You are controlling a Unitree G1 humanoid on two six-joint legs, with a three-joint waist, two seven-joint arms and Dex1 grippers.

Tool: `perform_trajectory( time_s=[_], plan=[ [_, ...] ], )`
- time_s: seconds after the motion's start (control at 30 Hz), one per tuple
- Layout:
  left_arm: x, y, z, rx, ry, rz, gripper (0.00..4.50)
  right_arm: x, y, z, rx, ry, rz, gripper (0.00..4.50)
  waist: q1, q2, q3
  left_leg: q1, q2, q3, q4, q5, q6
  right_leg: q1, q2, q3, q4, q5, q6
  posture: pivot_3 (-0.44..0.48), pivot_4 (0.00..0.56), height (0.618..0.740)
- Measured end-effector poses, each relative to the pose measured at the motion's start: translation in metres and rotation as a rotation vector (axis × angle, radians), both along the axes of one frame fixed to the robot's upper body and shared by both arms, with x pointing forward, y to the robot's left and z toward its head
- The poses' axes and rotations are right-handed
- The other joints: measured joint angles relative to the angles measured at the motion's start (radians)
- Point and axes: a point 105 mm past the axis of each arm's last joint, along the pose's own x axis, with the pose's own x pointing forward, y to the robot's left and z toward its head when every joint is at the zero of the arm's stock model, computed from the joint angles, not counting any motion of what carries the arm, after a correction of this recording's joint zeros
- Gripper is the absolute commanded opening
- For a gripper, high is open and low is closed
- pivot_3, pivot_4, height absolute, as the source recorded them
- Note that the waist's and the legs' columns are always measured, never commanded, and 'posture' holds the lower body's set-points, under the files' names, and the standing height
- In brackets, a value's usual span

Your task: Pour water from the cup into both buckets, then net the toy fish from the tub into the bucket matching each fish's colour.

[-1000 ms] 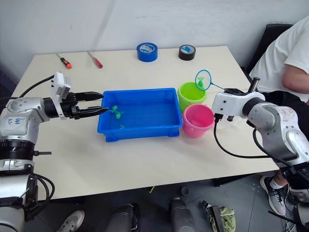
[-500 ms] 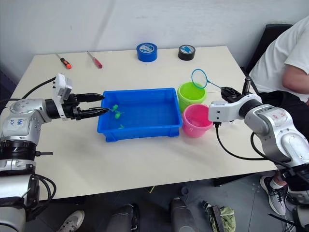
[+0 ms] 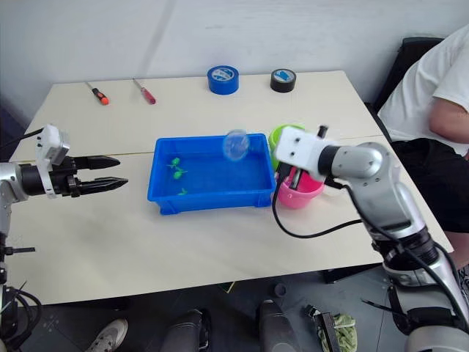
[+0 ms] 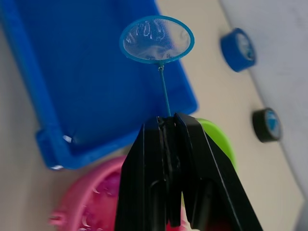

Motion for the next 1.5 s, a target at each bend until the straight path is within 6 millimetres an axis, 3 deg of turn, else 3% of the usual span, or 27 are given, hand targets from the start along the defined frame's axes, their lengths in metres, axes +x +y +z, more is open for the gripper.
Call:
perform_trajectory(
  time_s=[0.37, 0.73, 1.07, 1.13, 1.33, 1.5],
  plan=[
    [-0.019, -0.002, -0.013, 0.013, 0.022, 0.0, 3.46, 0.008, 0.046, -0.044, -0.08, 0.153, 0.164, 0.0, -0.008, 0.0, 0.0, 0.0, 0.0, 0.0, 0.0, 0.0, 0.0, -0.001, 0.0, 0.0, 0.002, 0.0, 0.0, 0.0, 0.15, 0.734],
    [-0.022, -0.005, -0.012, 0.011, 0.012, 0.022, 3.46, 0.006, 0.087, -0.054, -0.121, 0.159, 0.276, 0.0, -0.012, 0.0, 0.0, 0.0, 0.0, 0.0, 0.0, 0.0, 0.0, -0.002, 0.0, 0.0, 0.004, 0.0, 0.0, 0.0, 0.15, 0.734],
    [-0.026, -0.012, -0.005, -0.007, -0.018, 0.034, 3.46, -0.009, 0.138, -0.049, 0.005, 0.223, 0.365, 0.0, -0.015, -0.001, 0.0, 0.0, 0.002, 0.0, -0.001, 0.0, -0.002, -0.005, 0.001, 0.001, 0.007, -0.001, -0.001, 0.0, 0.15, 0.734],
    [-0.025, -0.011, -0.005, -0.007, -0.02, 0.037, 3.46, -0.009, 0.138, -0.047, 0.036, 0.256, 0.354, 0.0, -0.014, -0.001, 0.0, 0.0, 0.002, 0.0, -0.001, 0.001, -0.002, -0.005, 0.001, 0.0, 0.007, -0.001, -0.002, 0.0, 0.15, 0.734],
    [-0.024, -0.012, -0.002, -0.012, -0.027, 0.036, 3.46, 0.0, 0.104, -0.02, 0.186, 0.37, 0.274, 0.0, -0.011, -0.001, 0.0, -0.001, 0.001, 0.0, -0.001, 0.001, -0.002, -0.005, 0.0, 0.0, 0.007, -0.001, -0.002, 0.0, 0.15, 0.734],
    [-0.019, -0.018, 0.005, -0.019, -0.053, 0.016, 3.46, 0.001, 0.09, -0.012, 0.235, 0.411, 0.241, 0.0, -0.012, -0.001, 0.0, -0.001, 0.001, 0.0, -0.001, 0.001, -0.002, -0.005, 0.001, 0.0, 0.007, -0.001, -0.002, 0.0, 0.15, 0.734]
  ],
)
